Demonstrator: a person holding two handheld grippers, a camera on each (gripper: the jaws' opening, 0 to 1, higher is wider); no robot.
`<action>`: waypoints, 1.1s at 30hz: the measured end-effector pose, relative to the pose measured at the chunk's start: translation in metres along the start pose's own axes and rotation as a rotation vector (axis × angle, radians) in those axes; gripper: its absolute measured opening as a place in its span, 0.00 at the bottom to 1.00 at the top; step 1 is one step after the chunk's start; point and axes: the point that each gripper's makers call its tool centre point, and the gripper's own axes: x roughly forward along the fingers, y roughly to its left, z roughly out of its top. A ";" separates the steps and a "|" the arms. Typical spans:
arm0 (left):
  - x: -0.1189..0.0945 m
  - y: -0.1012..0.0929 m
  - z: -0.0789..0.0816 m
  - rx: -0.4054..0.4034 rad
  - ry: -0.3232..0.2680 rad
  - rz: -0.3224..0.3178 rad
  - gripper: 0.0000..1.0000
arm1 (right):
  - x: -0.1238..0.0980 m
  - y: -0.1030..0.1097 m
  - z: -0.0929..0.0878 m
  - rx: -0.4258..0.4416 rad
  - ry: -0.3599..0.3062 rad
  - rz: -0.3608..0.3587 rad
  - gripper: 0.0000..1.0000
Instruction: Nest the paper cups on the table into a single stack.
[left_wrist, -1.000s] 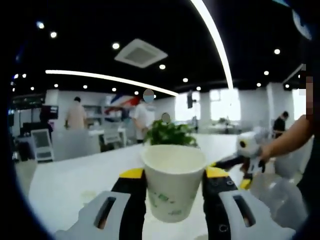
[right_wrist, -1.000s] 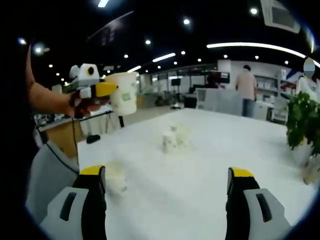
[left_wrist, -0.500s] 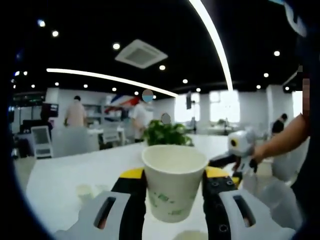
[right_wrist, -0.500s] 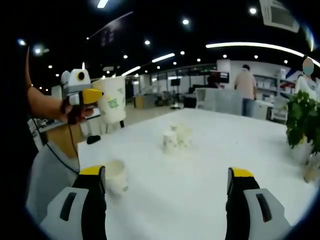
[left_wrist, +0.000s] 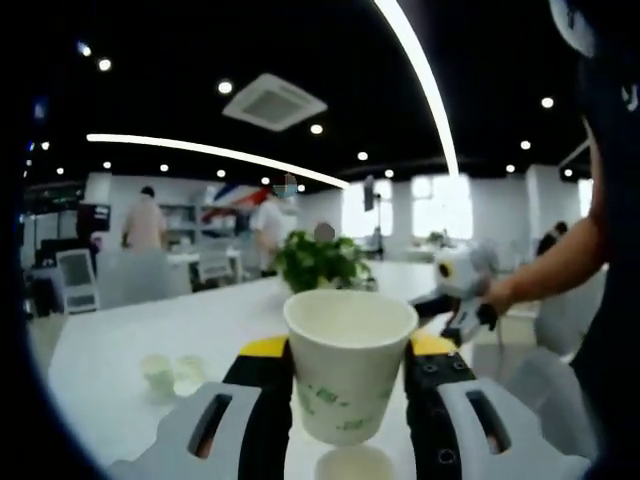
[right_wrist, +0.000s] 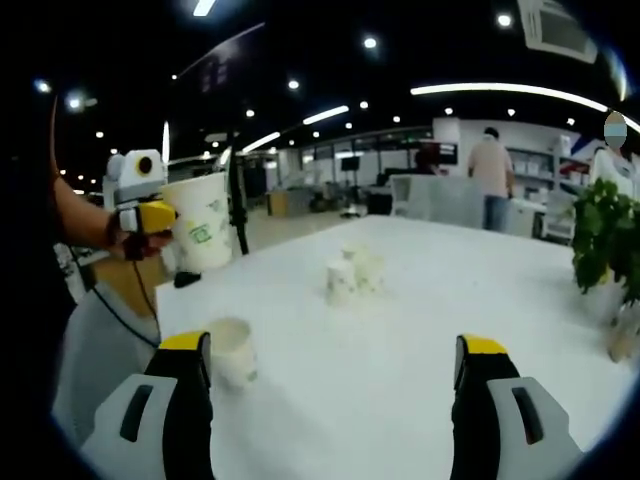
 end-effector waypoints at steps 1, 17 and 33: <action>0.000 -0.001 0.000 -0.001 0.001 0.000 0.42 | 0.000 0.000 0.000 0.000 0.000 0.000 1.00; -0.005 -0.011 -0.003 -0.037 -0.003 -0.011 0.42 | 0.000 -0.002 -0.003 0.007 0.004 0.000 1.00; -0.006 -0.010 -0.019 -0.046 -0.005 0.002 0.42 | 0.002 0.000 -0.004 0.012 0.004 0.005 1.00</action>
